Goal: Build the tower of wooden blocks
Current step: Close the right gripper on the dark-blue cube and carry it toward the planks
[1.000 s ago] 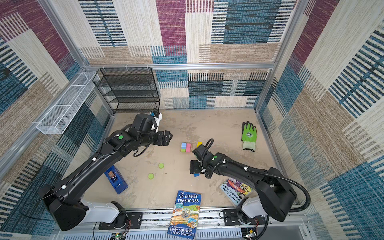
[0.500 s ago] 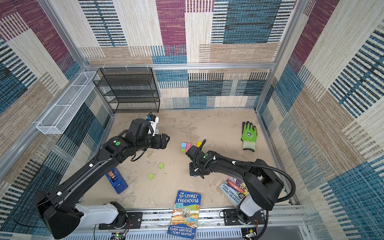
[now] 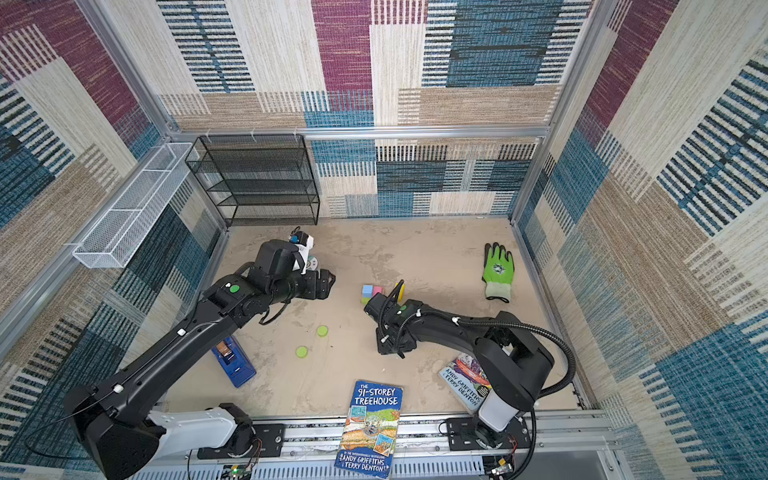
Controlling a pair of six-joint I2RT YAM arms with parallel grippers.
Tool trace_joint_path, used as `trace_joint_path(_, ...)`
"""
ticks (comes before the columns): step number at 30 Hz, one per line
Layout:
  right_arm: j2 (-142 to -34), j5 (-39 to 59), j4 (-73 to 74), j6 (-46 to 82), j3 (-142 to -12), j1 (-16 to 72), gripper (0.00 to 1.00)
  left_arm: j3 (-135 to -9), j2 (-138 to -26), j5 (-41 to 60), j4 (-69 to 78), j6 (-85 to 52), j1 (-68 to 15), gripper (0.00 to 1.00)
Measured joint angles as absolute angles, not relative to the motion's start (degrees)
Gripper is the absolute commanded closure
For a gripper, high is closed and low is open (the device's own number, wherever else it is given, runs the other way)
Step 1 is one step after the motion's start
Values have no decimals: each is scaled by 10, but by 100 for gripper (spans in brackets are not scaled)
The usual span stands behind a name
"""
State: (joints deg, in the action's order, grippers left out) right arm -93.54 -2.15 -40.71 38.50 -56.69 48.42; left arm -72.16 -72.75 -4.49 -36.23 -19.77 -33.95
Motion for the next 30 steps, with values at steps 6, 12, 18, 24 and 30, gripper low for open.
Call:
trace_joint_path(6, -951, -29, -422, 387, -584, 489, 77, -720, -727, -43, -362, -198, -336, 13)
trace_joint_path(12, -959, -35, -433, 387, -601, 491, 90, -720, -727, -42, -362, -198, -333, 13)
trace_joint_path(18, -959, -35, -436, 387, -620, 492, 100, -719, -728, -41, -361, -198, -329, 15)
trace_joint_path(24, -946, -36, -437, 382, -642, 491, 100, -721, -726, -39, -363, -199, -329, 16)
trace_joint_path(30, -946, -41, -443, 361, -681, 488, 100, -722, -731, -29, -362, -200, -328, 16)
